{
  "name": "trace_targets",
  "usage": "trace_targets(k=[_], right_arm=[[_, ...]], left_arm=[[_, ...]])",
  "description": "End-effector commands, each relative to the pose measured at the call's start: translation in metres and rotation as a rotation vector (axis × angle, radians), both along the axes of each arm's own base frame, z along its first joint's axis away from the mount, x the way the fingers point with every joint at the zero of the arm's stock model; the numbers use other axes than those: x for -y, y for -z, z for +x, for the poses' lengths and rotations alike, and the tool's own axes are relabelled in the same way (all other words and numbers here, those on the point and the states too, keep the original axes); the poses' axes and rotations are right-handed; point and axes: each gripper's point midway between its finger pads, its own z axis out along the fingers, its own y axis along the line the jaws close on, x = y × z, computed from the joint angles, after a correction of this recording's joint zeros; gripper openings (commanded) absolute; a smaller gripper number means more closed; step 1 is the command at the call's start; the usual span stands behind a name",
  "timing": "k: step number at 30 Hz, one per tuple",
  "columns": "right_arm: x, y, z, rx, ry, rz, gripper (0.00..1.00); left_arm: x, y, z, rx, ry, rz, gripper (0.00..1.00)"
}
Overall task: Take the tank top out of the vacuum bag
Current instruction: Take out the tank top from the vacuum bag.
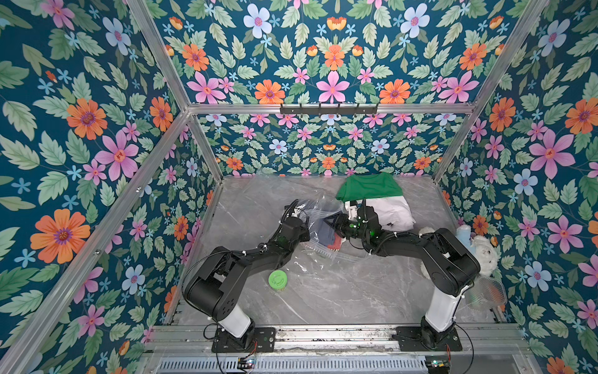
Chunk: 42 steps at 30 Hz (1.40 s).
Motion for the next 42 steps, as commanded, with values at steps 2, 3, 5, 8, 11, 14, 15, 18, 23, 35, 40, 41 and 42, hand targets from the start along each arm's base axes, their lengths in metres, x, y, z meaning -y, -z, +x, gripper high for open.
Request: trace_targets(k=[2,3,5,8,11,14,15,18,23,35,40,41,42], right_arm=[[-0.003,0.013,0.005,-0.008,-0.015,-0.029,0.51],[-0.004,0.016,0.006,-0.016,-0.021,-0.038,0.55],[-0.006,0.022,0.007,-0.027,-0.031,-0.049,0.6],[-0.008,0.032,0.008,-0.041,-0.035,-0.049,0.6],[-0.009,0.038,0.006,-0.055,-0.043,-0.047,0.52],[-0.012,0.034,0.005,-0.048,-0.06,-0.024,0.24],[-0.012,0.03,0.005,-0.036,-0.062,-0.017,0.1],[-0.011,0.017,0.001,0.0,-0.078,-0.018,0.0],[-0.006,-0.006,-0.013,0.052,-0.108,-0.021,0.0],[0.023,-0.031,-0.057,0.109,-0.163,-0.101,0.0],[0.046,-0.039,-0.068,0.097,-0.153,-0.111,0.0],[0.051,-0.041,-0.071,0.088,-0.151,-0.111,0.0],[0.057,-0.042,-0.073,0.078,-0.148,-0.117,0.0]], left_arm=[[0.0,0.005,-0.002,-0.019,0.0,-0.002,0.0],[0.0,0.005,-0.002,-0.019,-0.001,0.0,0.0],[-0.001,0.005,-0.001,-0.017,-0.002,0.001,0.0],[-0.001,0.003,-0.001,-0.013,-0.004,0.003,0.0],[-0.003,0.002,-0.002,-0.008,-0.008,0.006,0.0],[-0.006,0.0,-0.003,-0.005,-0.017,0.007,0.0],[-0.006,-0.001,-0.003,-0.003,-0.019,0.006,0.0],[-0.009,-0.001,-0.004,-0.003,-0.029,0.013,0.0],[-0.024,0.0,-0.001,-0.016,-0.097,0.08,0.0],[-0.032,0.002,0.004,-0.024,-0.136,0.116,0.0],[-0.035,0.001,0.005,-0.021,-0.146,0.126,0.0],[-0.037,0.001,0.006,-0.021,-0.149,0.128,0.0],[-0.039,0.002,0.006,-0.022,-0.154,0.131,0.0]])
